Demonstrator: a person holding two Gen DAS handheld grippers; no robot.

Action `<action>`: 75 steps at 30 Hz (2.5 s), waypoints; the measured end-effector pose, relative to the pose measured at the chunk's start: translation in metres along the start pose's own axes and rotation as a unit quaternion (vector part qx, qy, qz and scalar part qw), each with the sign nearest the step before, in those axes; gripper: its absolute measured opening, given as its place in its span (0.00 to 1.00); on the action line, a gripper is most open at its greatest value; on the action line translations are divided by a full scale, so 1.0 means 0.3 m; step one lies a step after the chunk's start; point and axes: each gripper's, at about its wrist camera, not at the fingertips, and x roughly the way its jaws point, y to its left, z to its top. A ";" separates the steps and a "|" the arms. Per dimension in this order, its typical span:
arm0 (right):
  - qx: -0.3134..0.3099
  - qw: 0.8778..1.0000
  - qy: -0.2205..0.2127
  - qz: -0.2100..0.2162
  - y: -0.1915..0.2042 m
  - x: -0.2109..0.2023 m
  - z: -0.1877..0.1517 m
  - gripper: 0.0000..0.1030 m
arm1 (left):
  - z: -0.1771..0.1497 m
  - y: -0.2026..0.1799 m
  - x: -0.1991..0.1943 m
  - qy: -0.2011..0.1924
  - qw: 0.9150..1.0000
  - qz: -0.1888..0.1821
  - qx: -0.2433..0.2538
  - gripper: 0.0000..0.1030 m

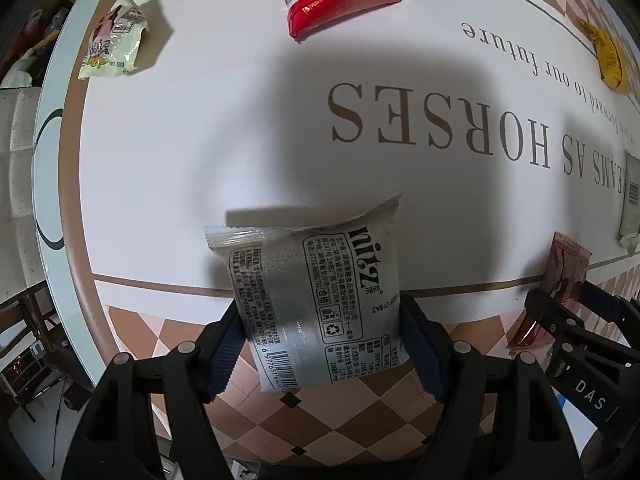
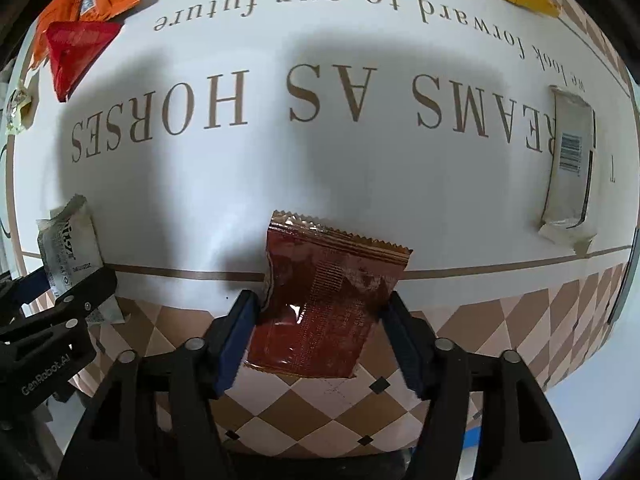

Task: Organize snacks
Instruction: 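Grasp the dark red sauce packet with the right tool while the left tool grasps the white bread bag, then carry both packets over the box and lower them inside, then open both tools and lift them away from the box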

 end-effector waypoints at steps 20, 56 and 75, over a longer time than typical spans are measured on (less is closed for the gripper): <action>0.004 0.995 -0.064 0.071 -0.056 -0.288 0.071 0.56 | 0.076 0.184 -0.440 -0.115 0.992 -0.060 0.001 0.68; -0.073 0.988 -0.113 0.079 0.210 -0.590 1.070 0.59 | 1.022 0.300 -0.507 0.007 0.994 -0.110 -0.005 0.68; -0.028 0.986 -0.154 0.048 0.106 -0.668 0.981 0.90 | 0.804 0.239 -0.704 -0.130 0.989 -0.064 -0.005 0.85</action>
